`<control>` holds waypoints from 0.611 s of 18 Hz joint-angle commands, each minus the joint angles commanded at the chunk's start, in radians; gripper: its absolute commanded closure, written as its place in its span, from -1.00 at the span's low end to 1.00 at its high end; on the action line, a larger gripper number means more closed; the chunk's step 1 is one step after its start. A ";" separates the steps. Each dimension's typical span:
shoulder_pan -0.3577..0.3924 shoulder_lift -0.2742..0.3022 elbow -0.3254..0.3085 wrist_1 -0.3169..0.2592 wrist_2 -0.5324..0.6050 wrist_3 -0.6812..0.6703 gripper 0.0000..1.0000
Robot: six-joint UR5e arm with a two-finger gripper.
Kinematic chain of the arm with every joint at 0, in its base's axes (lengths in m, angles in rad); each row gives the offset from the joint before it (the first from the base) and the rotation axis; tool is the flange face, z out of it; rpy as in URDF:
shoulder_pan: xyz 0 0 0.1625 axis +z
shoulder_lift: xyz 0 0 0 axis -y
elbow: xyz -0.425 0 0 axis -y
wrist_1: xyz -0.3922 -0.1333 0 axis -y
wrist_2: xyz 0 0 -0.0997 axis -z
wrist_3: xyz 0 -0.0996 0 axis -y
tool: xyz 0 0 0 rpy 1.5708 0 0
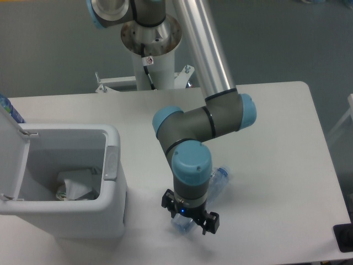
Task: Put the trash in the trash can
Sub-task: 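Move the open gripper to the clear plastic bottle and lower, then close the gripper around the bottle and lift it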
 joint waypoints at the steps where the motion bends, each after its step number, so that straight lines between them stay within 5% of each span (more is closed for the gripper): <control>1: 0.000 -0.009 0.000 0.000 0.006 0.000 -1.00; 5: -0.028 -0.031 -0.006 0.000 0.061 0.002 -0.88; 11: -0.029 -0.032 -0.003 0.000 0.061 0.002 0.39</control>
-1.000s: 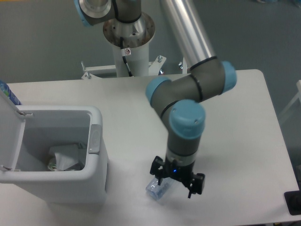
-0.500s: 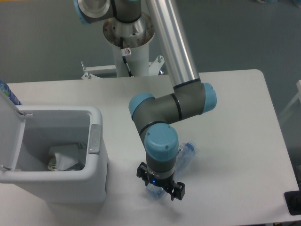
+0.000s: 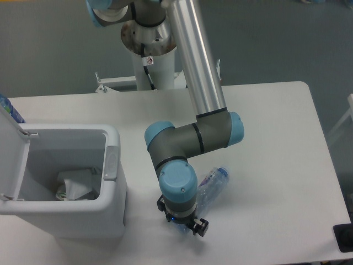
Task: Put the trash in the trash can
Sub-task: 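Close the gripper around the bottle and lift it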
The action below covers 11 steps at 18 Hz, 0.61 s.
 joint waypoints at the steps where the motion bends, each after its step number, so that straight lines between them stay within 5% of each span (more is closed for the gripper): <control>1: 0.000 0.005 0.002 0.000 0.000 0.000 0.49; 7: 0.054 0.064 0.021 0.009 -0.034 0.012 0.80; 11: 0.115 0.110 0.095 0.009 -0.213 -0.011 0.80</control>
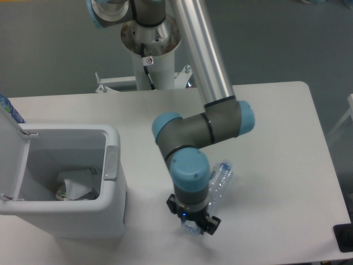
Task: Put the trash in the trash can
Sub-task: 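Close the gripper around the bottle and lift it, then carry the bottle over the white bin and lower it inside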
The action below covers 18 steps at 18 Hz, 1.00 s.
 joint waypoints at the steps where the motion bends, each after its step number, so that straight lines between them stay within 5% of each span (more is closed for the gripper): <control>1: 0.014 0.021 0.005 0.000 -0.054 -0.011 0.80; 6: 0.075 0.144 0.026 0.000 -0.356 -0.127 0.79; 10: 0.077 0.187 0.132 0.006 -0.569 -0.308 0.79; 18: -0.012 0.279 0.184 0.055 -0.746 -0.379 0.79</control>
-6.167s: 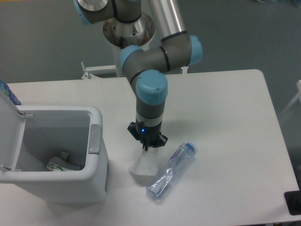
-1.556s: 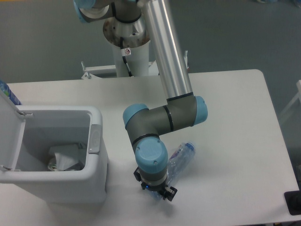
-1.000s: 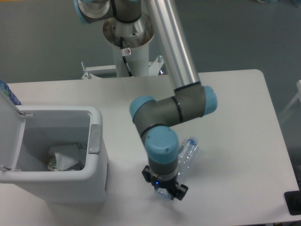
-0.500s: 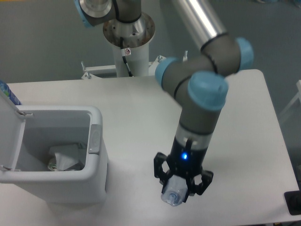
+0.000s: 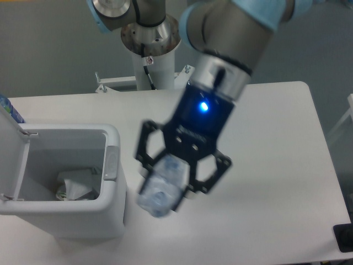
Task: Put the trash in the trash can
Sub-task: 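Carry the bottle over the white bin and lower it inside, then open the gripper to release the bottle into the bin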
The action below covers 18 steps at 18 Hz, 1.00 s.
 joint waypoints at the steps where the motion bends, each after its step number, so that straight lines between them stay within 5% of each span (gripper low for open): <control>1: -0.026 0.000 -0.003 0.000 -0.006 0.000 0.79; 8: -0.144 -0.020 -0.089 0.040 -0.008 0.003 0.66; 11: -0.144 -0.021 -0.127 0.051 -0.008 0.006 0.24; 12: -0.144 -0.020 -0.136 0.051 -0.008 0.009 -0.20; 13: -0.144 -0.023 -0.140 0.051 -0.008 0.009 -0.89; 18: -0.121 -0.012 -0.181 0.051 -0.005 0.012 -1.00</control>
